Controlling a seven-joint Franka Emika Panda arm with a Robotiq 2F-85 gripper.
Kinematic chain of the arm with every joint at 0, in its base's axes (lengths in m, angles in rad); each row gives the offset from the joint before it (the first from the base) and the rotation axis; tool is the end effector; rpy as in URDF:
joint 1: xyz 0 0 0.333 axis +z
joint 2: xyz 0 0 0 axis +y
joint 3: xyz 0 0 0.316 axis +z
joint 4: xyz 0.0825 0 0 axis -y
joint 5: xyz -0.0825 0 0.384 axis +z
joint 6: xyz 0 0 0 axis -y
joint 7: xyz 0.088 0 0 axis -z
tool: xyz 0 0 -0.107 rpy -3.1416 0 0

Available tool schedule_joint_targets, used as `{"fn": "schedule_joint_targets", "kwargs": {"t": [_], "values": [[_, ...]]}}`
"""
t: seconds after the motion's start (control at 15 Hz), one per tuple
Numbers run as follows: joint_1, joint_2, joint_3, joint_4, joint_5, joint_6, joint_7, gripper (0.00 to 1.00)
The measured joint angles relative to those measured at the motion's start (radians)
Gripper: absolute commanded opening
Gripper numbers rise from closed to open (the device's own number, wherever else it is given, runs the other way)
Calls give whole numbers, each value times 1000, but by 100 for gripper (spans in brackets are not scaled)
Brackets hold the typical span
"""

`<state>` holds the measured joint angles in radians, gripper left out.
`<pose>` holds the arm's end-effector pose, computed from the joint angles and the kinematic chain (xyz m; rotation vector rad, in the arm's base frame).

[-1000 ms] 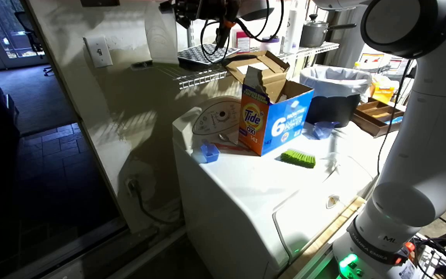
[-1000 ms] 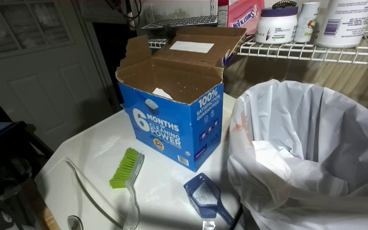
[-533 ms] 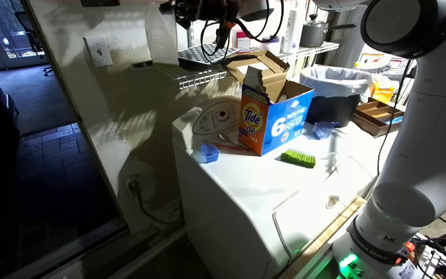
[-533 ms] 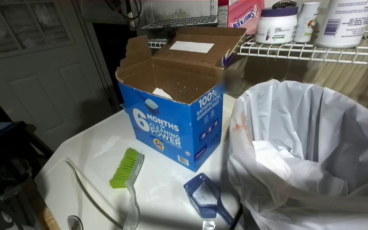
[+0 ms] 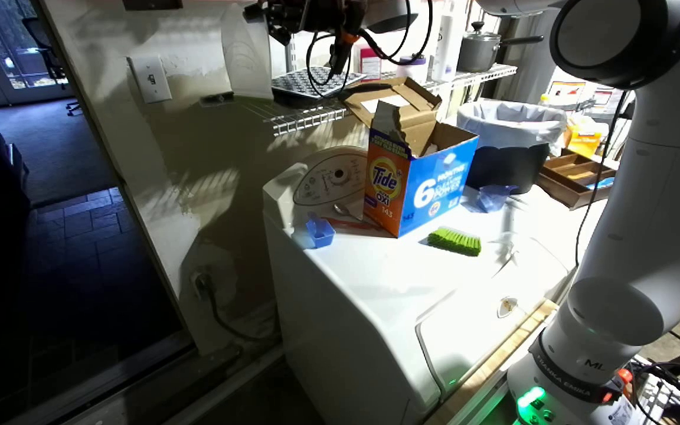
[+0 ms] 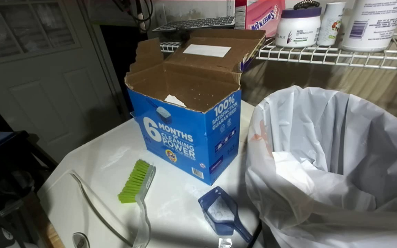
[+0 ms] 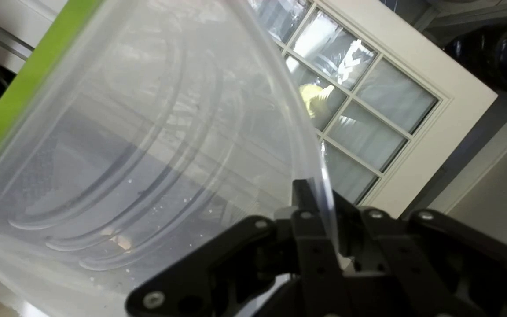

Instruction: Hang the dust pan on the hook

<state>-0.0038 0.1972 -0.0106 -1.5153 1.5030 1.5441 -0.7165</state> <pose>0.6193 0.1009 0.6346 -1.5804 -0.4842 -0.4210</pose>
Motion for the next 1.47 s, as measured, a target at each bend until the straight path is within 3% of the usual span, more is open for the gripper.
{"fn": "schedule_joint_targets", "kwargs": {"t": [0.6,1.47], "values": [[-9,0,-3,-13,0,0,4,99],[-13,-8,-8,-20,-26,12,4,100]]}}
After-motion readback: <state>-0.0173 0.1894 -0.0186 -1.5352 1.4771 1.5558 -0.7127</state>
